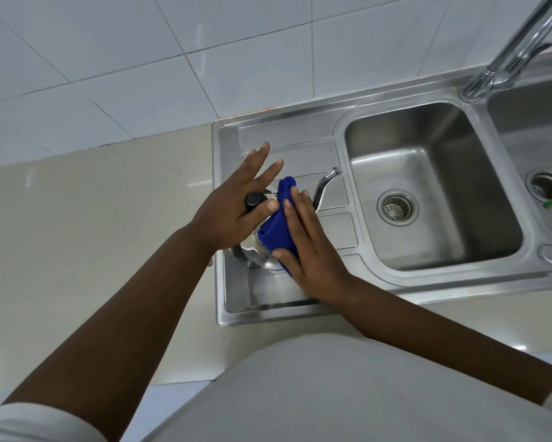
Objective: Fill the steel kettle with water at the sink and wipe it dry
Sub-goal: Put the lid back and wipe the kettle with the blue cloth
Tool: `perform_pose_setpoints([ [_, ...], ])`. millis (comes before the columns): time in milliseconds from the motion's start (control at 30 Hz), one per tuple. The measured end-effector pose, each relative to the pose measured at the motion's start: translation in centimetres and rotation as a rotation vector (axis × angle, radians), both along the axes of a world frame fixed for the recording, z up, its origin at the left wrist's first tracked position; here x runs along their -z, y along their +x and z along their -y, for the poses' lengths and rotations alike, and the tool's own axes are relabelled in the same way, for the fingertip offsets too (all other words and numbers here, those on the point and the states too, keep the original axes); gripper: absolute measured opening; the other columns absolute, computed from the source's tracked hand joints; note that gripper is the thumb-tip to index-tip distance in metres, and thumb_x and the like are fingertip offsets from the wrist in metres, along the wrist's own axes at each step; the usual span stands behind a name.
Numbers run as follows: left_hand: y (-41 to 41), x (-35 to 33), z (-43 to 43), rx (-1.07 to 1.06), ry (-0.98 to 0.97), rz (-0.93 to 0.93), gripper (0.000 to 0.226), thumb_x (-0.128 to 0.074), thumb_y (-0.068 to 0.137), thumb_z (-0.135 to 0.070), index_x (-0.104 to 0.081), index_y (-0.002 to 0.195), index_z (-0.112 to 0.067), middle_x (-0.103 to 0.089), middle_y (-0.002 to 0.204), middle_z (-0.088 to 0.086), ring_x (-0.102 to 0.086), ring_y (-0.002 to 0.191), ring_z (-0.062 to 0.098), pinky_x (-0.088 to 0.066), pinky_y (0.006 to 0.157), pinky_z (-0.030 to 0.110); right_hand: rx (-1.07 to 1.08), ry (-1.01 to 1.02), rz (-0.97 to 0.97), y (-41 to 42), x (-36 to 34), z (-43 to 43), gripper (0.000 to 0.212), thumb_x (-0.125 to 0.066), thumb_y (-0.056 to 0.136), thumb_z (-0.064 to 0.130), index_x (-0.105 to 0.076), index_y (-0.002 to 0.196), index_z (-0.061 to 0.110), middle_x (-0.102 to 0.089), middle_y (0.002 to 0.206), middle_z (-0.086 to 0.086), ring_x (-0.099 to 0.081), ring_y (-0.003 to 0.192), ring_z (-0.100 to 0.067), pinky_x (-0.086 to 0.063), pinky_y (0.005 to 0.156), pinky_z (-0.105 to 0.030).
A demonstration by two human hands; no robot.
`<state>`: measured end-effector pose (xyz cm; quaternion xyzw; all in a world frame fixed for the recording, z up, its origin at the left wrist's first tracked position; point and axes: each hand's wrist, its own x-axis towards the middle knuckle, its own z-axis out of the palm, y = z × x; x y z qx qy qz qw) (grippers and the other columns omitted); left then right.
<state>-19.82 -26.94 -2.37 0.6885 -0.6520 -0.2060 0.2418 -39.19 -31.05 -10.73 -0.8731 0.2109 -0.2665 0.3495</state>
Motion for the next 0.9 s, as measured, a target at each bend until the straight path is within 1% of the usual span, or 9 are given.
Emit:
perform_pose_setpoints([
  [233,0.0,-0.2,0.3,-0.014,-0.035,0.052,0.065,-0.045,0.093,-0.050,-0.032,0.151,-0.025,-0.011,0.164,-0.003,-0.007,0.152,0.015,-0.031,0.118,0.044,0.065,0.050,0.011,-1.8,-0.4,0.1,0.058,-0.052,0.100,0.002,-0.031,0.153,0.008,-0.022,0.164,-0.009,-0.021,0.153,-0.022,-0.019,0.121,-0.020],
  [367,0.0,-0.2,0.2,-0.026,-0.048,0.055,0.063,-0.046,0.093,-0.052,-0.033,0.150,-0.029,-0.012,0.164,-0.005,-0.007,0.152,0.012,-0.032,0.117,0.043,0.037,0.085,-0.096,-5.0,-0.7,0.5,0.059,-0.055,0.097,0.000,-0.037,0.152,0.013,-0.037,0.157,-0.006,-0.039,0.142,-0.014,-0.025,0.112,-0.006],
  [467,0.0,-0.2,0.1,-0.032,-0.055,0.060,0.063,-0.046,0.092,-0.052,-0.034,0.150,-0.030,-0.012,0.164,-0.006,-0.007,0.151,0.012,-0.032,0.117,0.042,0.169,0.228,-0.350,-7.4,-1.6,0.7,0.056,-0.054,0.101,0.016,-0.034,0.153,0.022,-0.055,0.143,-0.005,-0.060,0.120,-0.026,-0.042,0.095,-0.020],
  [533,0.0,-0.1,0.1,-0.031,-0.059,0.066,0.063,-0.046,0.092,-0.053,-0.034,0.150,-0.031,-0.011,0.164,-0.007,-0.007,0.151,0.012,-0.032,0.117,0.043,0.299,0.180,-0.471,-8.4,-1.7,0.7,0.050,-0.054,0.100,0.017,-0.039,0.147,0.018,-0.064,0.129,-0.011,-0.064,0.104,-0.033,-0.044,0.082,-0.032],
  [600,0.1,0.0,0.2,-0.031,-0.058,0.071,0.063,-0.046,0.092,-0.054,-0.034,0.150,-0.031,-0.011,0.164,-0.007,-0.006,0.152,0.012,-0.032,0.117,0.045,0.382,0.128,-0.502,-8.6,-1.8,0.8,0.041,-0.054,0.099,0.021,-0.045,0.139,0.012,-0.067,0.119,-0.015,-0.065,0.098,-0.037,-0.042,0.075,-0.034],
  [667,0.1,0.0,0.2,-0.033,-0.056,0.075,0.063,-0.045,0.092,-0.055,-0.033,0.150,-0.032,-0.010,0.164,-0.007,-0.005,0.151,0.011,-0.033,0.116,0.046,0.392,0.197,-0.591,-8.4,-1.2,1.2,0.043,-0.053,0.100,0.035,-0.047,0.133,0.010,-0.064,0.124,-0.015,-0.063,0.104,-0.037,-0.046,0.079,-0.037],
  [733,0.1,0.0,0.2,-0.040,-0.053,0.076,0.064,-0.045,0.092,-0.056,-0.033,0.150,-0.033,-0.010,0.164,-0.008,-0.005,0.151,0.010,-0.033,0.116,0.045,0.294,0.167,-0.726,-8.5,0.2,1.0,0.053,-0.045,0.099,0.050,-0.048,0.133,0.009,-0.051,0.144,-0.016,-0.055,0.125,-0.035,-0.048,0.093,-0.041],
  [800,0.1,0.0,0.1,-0.044,-0.057,0.070,0.064,-0.046,0.092,-0.056,-0.034,0.150,-0.032,-0.011,0.164,-0.007,-0.005,0.151,0.010,-0.034,0.116,0.045,0.212,0.015,-0.756,-9.0,1.6,0.7,0.058,-0.037,0.099,0.055,-0.054,0.129,0.009,-0.042,0.153,-0.015,-0.044,0.138,-0.034,-0.046,0.104,-0.044],
  [900,0.1,0.1,0.1,-0.044,-0.064,0.065,0.064,-0.047,0.092,-0.055,-0.034,0.150,-0.032,-0.011,0.164,-0.007,-0.005,0.151,0.011,-0.035,0.115,0.046,0.097,-0.217,-0.636,-9.9,3.1,1.2,0.056,-0.037,0.098,0.047,-0.063,0.125,0.006,-0.051,0.147,-0.015,-0.041,0.142,-0.033,-0.038,0.112,-0.045],
])
